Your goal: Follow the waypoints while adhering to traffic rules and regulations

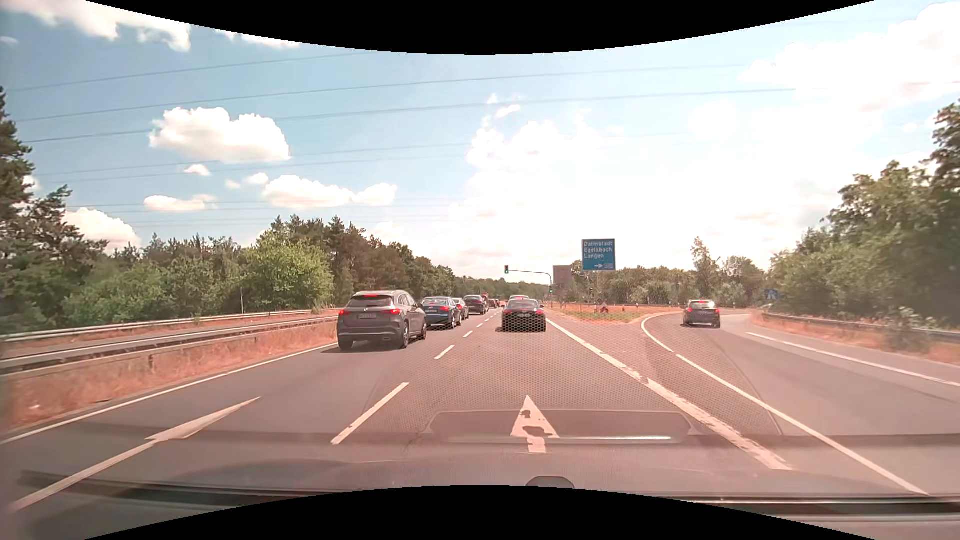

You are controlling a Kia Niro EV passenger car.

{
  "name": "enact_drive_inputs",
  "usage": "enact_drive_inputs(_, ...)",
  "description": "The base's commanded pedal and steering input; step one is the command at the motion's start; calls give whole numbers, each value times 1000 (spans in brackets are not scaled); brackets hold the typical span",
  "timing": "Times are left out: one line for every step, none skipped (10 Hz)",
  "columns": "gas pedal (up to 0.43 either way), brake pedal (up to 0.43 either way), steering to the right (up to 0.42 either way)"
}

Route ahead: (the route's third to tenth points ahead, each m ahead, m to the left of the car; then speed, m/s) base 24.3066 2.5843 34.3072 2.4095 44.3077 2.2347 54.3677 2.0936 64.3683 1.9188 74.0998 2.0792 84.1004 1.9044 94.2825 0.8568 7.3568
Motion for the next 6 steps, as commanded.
enact_drive_inputs(0, 165, -1)
enact_drive_inputs(0, 171, 0)
enact_drive_inputs(0, 165, 0)
enact_drive_inputs(0, 165, -1)
enact_drive_inputs(0, 165, 0)
enact_drive_inputs(0, 171, 0)
